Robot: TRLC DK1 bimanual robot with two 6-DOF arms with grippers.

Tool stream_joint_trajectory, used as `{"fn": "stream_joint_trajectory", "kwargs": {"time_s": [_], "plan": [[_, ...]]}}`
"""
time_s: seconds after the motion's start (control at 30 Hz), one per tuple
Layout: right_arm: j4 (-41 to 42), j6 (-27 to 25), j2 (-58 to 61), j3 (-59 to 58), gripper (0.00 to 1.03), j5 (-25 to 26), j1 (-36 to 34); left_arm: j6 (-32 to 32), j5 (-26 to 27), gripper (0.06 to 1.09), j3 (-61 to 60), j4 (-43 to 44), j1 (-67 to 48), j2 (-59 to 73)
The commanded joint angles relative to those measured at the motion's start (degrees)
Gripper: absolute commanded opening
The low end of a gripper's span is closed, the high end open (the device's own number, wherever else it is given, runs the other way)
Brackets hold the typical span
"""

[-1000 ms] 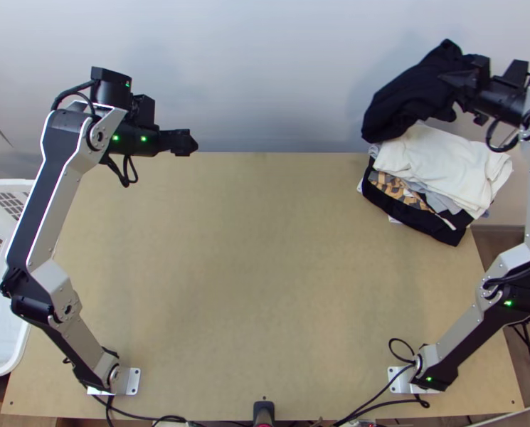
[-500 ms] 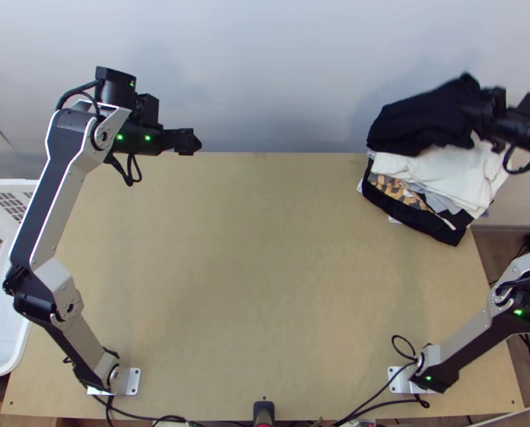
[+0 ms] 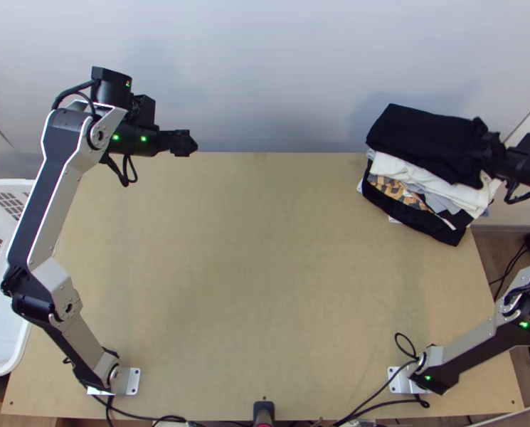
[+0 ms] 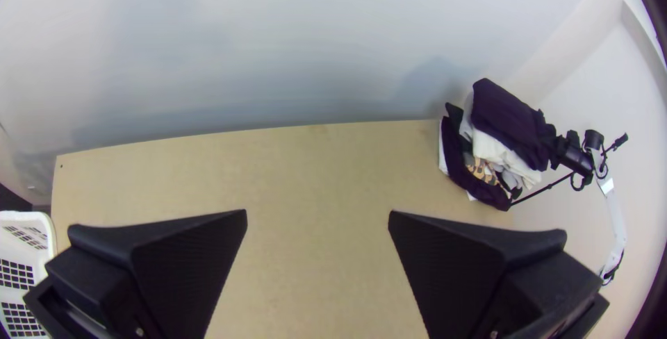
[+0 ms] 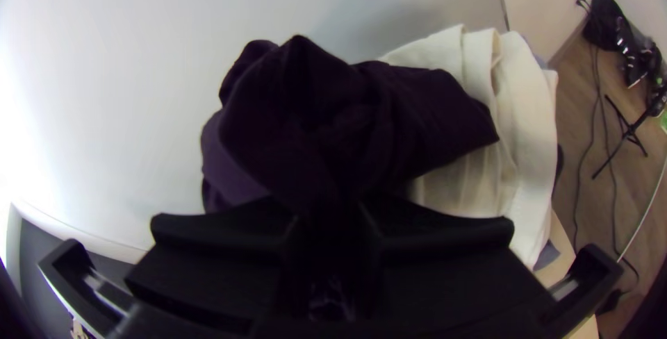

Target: Fold the t-shirt

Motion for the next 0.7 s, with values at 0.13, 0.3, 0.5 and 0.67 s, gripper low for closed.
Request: {"fn": "stream_joint_trajectory", "kwargs": {"time_s": [0.13, 0.3, 0.5, 0.67], "plan": [[4.3, -1.7, 0.5, -2.6, 0.03, 7.0, -1.5, 1.1, 0.0, 1.05, -0.3, -1.5, 0.4, -0.1], [4.8, -0.6, 0.9, -1.7, 0.87, 8.2, -2.3, 1.3, 0.0, 1.05, -0.3, -1.5, 0.6, -0.1], [9.1, -1.5, -3.1, -3.9, 1.0, 23.7, -2.7, 1.4, 0.0, 1.05, -0.3, -1.6, 0.8, -0.3], [10.4, -4.7, -5.4, -5.4, 1.0, 32.7, -2.0, 1.4, 0.0, 1.05, -0.3, -1.6, 0.8, -0.3]]}}
